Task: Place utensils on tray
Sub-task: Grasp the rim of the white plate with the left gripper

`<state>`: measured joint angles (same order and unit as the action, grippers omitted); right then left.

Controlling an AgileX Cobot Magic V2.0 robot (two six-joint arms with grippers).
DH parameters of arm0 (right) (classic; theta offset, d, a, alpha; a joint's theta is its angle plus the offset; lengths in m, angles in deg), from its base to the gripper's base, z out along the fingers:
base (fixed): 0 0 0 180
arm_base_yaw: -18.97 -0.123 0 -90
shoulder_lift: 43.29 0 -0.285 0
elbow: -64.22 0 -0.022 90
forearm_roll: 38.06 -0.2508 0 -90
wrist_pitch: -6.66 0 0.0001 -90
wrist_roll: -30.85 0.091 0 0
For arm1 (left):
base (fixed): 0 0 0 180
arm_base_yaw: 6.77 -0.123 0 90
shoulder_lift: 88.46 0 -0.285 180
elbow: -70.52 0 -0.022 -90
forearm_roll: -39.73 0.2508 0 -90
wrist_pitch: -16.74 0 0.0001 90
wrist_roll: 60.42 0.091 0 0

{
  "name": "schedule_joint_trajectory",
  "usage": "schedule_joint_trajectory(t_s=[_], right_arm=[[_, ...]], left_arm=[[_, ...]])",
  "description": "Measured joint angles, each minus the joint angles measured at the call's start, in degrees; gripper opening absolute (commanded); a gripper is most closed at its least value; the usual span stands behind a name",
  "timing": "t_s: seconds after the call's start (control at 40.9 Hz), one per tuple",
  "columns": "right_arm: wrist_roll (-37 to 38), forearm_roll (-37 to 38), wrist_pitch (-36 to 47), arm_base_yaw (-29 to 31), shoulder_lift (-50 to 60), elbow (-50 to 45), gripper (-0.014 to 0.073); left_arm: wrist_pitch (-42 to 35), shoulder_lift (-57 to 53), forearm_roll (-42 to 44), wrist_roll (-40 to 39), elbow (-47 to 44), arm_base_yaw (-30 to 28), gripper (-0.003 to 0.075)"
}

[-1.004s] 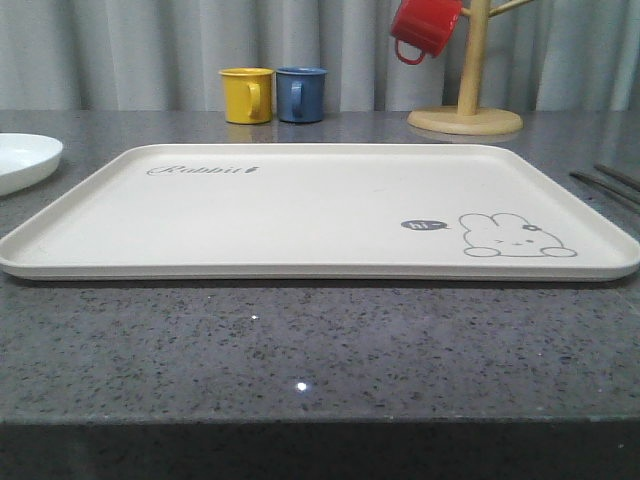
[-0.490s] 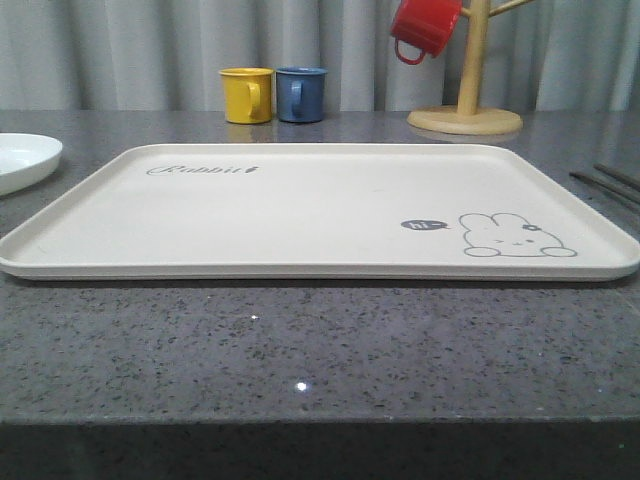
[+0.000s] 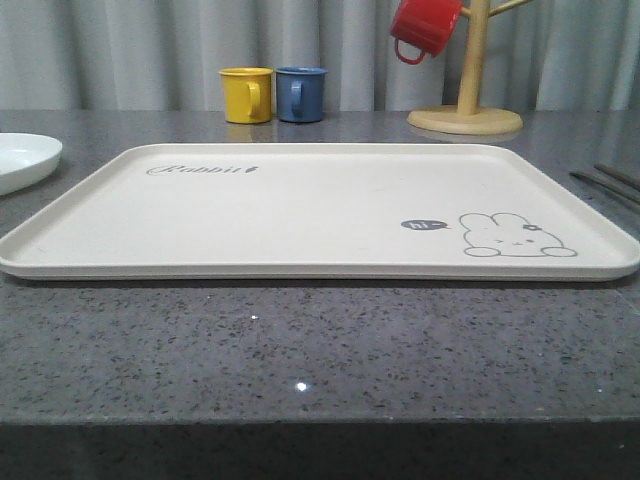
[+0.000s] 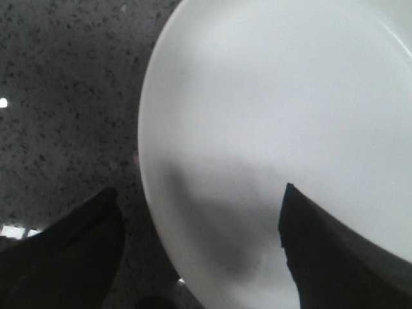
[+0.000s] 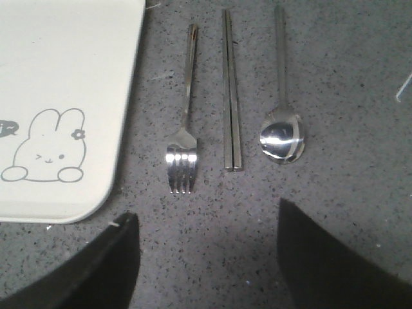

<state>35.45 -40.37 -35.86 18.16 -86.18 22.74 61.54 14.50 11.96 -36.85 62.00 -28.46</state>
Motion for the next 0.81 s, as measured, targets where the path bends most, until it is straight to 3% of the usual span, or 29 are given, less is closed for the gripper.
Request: schedule_joint_trajectory(t_s=[0.122,0.465,0.808], right_arm=[[0.0,0.0,0.0,0.0,0.0,0.0,0.0489],[0.0,0.0,0.0,0.0,0.0,0.0,0.0489],[0.0,0.0,0.0,0.0,0.0,0.0,0.0489]], left_arm=[[-0.84,1.75,-0.13,0.0,1.39,0.0,0.0446],[-1.06,3.24,-0.13,0.0,2.37,-0.26,-0.0013],[2.73,2.53,-0.71,0.09,5.51,-0.16,-0.0018]])
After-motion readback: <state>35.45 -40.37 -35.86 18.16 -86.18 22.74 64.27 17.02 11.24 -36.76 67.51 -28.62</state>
